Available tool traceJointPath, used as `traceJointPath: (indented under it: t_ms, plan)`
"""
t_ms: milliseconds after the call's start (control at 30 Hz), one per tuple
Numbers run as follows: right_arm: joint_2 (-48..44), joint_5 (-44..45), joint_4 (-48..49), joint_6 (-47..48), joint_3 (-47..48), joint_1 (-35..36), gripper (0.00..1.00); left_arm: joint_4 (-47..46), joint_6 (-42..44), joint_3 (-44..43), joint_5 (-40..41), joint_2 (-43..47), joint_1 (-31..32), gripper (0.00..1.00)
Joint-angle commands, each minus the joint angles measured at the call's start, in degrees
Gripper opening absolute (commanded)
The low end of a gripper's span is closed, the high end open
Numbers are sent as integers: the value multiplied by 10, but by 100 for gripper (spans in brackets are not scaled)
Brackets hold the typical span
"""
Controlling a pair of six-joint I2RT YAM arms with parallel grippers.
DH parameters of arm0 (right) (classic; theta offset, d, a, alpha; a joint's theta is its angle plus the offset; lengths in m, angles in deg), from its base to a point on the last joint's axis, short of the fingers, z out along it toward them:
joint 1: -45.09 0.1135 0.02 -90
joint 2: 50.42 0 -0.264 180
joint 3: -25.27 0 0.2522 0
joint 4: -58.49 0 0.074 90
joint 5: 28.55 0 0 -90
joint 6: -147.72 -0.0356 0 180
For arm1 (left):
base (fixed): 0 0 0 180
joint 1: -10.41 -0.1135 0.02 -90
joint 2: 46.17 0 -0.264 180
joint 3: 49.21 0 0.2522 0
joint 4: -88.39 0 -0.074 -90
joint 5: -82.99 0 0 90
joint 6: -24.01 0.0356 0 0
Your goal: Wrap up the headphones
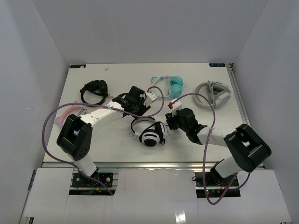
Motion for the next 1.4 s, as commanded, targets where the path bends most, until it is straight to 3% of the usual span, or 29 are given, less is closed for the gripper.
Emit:
traceJointPath:
  t_ms: [0, 67, 100, 267, 400, 467, 600, 667, 867, 1000, 1200, 1367]
  plan:
    - [-76, 61, -86, -38, 57, -4, 55, -30, -21, -17, 11, 91, -2, 68]
    - [-87, 93, -123, -56, 86, -7, 56, -30, -28, -20, 8, 115, -2, 94]
    - [-90, 104, -158, -62, 98, -9, 56, -31, -33, -22, 7, 126, -2, 98]
    - [-123, 123, -258, -99, 152, -10, 57, -29, -76, -37, -6, 186, -2, 98]
    - [-187, 31, -325, -130, 179, -10, 57, -14, -155, -55, -60, 235, -2, 98]
    - [-214, -18, -377, -143, 200, -10, 65, -3, -236, -63, -71, 256, -1, 98]
    - [-268, -92, -441, -150, 214, -5, 96, 30, -351, -55, -104, 293, 2, 98]
    - [-314, -104, -452, -149, 176, -4, 90, 13, -402, -5, -87, 343, 10, 98]
    - [-443, -90, -425, -159, 76, -1, 90, -91, -454, 189, -2, 473, 18, 98]
    - [-481, -39, -421, -184, 40, 0, 90, -116, -471, 280, -22, 559, 20, 98]
    - [-532, -17, -418, -182, 18, 0, 90, -123, -494, 360, 6, 684, 41, 98]
    - [-557, -10, -418, -178, 10, 0, 90, -106, -496, 365, 46, 706, 79, 98]
